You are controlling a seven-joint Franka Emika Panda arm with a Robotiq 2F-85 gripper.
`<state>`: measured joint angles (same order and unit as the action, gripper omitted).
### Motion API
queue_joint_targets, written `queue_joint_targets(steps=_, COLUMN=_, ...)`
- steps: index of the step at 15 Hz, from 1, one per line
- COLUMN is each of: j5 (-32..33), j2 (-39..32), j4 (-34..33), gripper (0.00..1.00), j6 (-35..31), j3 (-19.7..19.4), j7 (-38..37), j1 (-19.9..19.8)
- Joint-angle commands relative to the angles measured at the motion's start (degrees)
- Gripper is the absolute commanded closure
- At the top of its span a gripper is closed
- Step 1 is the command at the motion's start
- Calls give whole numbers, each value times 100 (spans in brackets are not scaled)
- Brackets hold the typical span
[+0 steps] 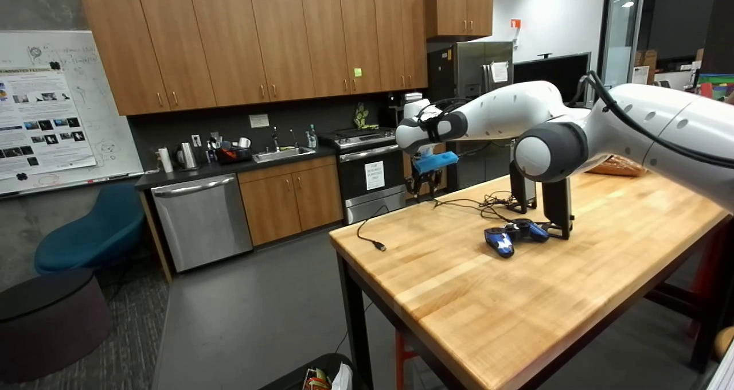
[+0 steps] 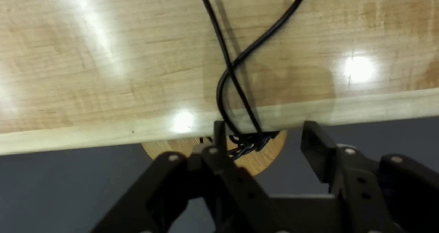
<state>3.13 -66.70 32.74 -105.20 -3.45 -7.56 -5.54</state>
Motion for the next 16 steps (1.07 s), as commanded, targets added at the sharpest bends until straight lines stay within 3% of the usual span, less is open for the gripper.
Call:
queue_joint_targets(steps=1, j5=-44, j2=-100, j4=-190, gripper=73, j6=87, j3=-25, j7=-218, j1=-80)
queue_joint_targets(steps=5, j5=-187, j2=-98, j4=-219, gripper=99, j6=105, j3=104, j7=-341, j1=-158)
queue_joint_targets(steps=16, j5=-209, j2=331, j4=-362, gripper=98, j6=74, j3=268, j7=-10, j1=-132)
